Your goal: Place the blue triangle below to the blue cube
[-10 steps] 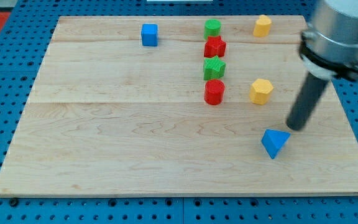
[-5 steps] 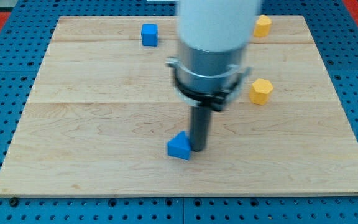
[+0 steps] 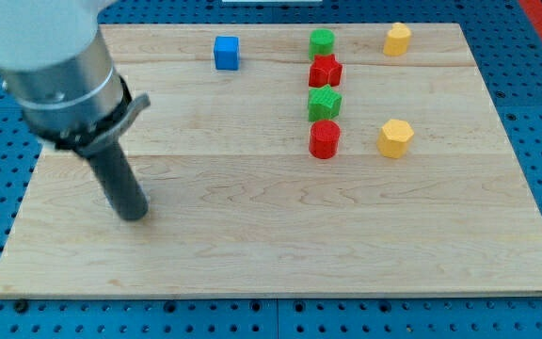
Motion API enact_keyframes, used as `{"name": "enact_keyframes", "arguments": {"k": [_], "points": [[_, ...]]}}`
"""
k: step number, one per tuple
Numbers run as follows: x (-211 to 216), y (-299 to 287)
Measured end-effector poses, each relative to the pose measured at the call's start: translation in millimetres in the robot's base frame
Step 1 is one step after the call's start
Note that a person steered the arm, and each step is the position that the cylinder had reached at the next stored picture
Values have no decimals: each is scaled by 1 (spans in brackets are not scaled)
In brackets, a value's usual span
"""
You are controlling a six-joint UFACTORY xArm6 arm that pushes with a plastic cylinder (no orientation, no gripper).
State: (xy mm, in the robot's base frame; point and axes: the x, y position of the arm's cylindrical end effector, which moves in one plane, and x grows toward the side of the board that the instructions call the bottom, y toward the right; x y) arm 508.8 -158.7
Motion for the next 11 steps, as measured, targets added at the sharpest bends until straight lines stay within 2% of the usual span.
{"name": "enact_keyframes", "arguments": {"k": [1,2,3,4,6,7,8,9,10,11], "points": [[-56,0],[-34,0],[-29,-24],[-79,-46],[-102,48],[-109,28],[-104,-46],[-124,-110],[-157,-110],[-163,-87]]}}
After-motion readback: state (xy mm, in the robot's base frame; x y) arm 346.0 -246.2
